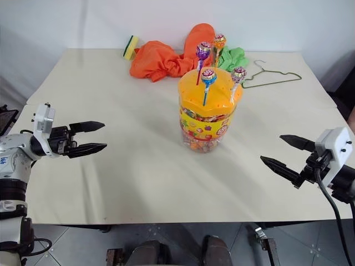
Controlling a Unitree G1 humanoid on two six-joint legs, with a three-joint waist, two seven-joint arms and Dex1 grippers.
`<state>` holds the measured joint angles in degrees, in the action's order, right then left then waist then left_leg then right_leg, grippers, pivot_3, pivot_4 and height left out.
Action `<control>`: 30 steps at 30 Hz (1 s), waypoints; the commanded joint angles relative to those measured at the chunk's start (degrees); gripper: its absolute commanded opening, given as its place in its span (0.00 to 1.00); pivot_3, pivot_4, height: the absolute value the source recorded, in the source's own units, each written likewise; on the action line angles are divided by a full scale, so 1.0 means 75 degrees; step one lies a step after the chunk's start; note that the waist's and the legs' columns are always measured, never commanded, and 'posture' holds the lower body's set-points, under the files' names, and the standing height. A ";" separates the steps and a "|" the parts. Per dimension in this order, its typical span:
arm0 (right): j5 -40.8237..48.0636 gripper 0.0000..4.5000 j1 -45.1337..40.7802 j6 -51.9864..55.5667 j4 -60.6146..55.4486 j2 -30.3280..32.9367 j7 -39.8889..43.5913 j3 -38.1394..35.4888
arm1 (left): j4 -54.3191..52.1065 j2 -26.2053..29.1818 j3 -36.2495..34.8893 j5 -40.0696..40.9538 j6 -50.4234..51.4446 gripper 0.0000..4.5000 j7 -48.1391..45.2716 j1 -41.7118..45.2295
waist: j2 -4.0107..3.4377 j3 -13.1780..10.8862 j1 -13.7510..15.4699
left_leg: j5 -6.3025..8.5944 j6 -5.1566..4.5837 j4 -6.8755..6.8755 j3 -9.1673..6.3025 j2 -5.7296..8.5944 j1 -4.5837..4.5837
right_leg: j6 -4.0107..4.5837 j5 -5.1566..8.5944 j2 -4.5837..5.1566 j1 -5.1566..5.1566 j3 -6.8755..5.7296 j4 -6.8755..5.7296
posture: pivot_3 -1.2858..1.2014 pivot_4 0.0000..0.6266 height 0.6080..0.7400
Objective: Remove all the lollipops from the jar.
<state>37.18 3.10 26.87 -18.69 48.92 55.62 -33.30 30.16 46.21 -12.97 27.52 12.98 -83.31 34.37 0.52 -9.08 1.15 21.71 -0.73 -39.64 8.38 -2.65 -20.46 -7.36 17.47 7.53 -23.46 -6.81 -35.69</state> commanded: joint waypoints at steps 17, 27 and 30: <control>0.0426 1.00 -0.0661 0.0083 -0.0080 0.0211 0.0185 0.0084 | -0.2006 0.0047 -0.0082 0.0654 0.1084 1.00 0.0628 0.0518 | 0.0003 -0.0002 0.0020 | 0.0000 -0.0001 -0.0019 -0.0004 -0.0003 -0.0009 | 0.0000 0.0000 0.0001 -0.0001 -0.0001 -0.0009 | 0.52 0.24 1.00; 0.1519 1.00 -0.0533 0.0688 -0.1113 0.0279 -0.0004 -0.0246 | -0.0380 -0.1894 0.0707 0.0503 -0.0132 1.00 -0.0307 0.3136 | 0.0017 -0.0008 0.0052 | 0.0003 -0.0005 -0.0054 -0.0017 -0.0001 -0.0034 | -0.0003 -0.0002 0.0000 0.0001 -0.0015 -0.0013 | 0.52 0.24 1.00; 0.1693 1.00 -0.0514 0.0690 -0.1315 0.0176 -0.0281 -0.0383 | 0.0513 -0.2530 0.0817 0.0374 -0.0598 1.00 -0.0453 0.3977 | 0.0026 -0.0014 0.0035 | 0.0003 -0.0005 -0.0057 -0.0020 -0.0001 -0.0044 | -0.0003 -0.0002 -0.0001 -0.0007 -0.0019 -0.0014 | 0.52 0.24 1.00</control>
<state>48.19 -0.62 32.49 -26.38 50.79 54.71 -33.31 32.10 27.77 -6.64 30.62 10.82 -85.73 61.23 0.72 -9.19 1.41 21.73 -0.77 -40.07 8.22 -2.65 -20.80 -7.38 17.46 7.53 -23.51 -6.97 -35.79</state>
